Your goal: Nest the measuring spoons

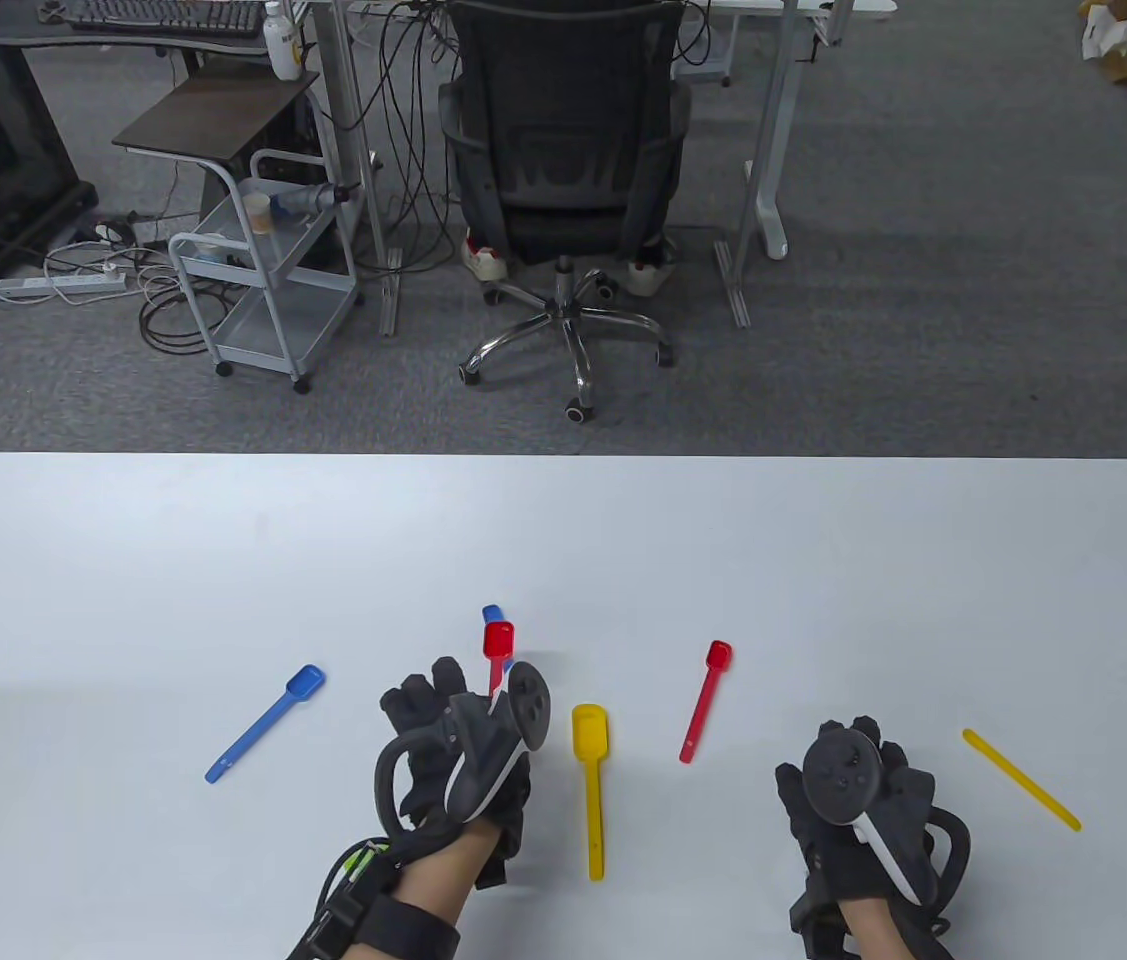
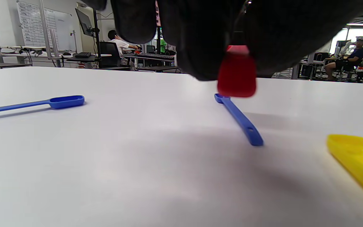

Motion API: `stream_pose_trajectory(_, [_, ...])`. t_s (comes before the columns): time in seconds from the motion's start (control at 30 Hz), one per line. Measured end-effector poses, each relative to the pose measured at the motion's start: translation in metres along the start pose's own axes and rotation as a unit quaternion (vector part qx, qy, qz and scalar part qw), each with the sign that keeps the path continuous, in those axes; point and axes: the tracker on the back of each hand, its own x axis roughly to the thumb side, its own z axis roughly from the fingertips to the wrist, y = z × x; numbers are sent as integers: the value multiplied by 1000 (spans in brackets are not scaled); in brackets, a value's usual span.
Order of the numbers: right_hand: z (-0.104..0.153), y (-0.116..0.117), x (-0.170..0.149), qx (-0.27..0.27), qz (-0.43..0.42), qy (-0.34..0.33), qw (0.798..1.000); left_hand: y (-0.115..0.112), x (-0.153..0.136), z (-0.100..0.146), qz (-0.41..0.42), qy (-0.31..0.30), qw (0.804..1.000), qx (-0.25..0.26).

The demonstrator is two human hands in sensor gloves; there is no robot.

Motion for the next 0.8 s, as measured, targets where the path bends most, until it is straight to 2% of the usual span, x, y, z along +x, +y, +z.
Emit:
stream_pose_trajectory(0.4, [0,-1,0,1,6,1,1000,-21,32,34,14,-35,999,-17])
stream_pose_trajectory(0.8, [1,0,1,3,6,2,1000,-37,51,44,6,-43,998,-36])
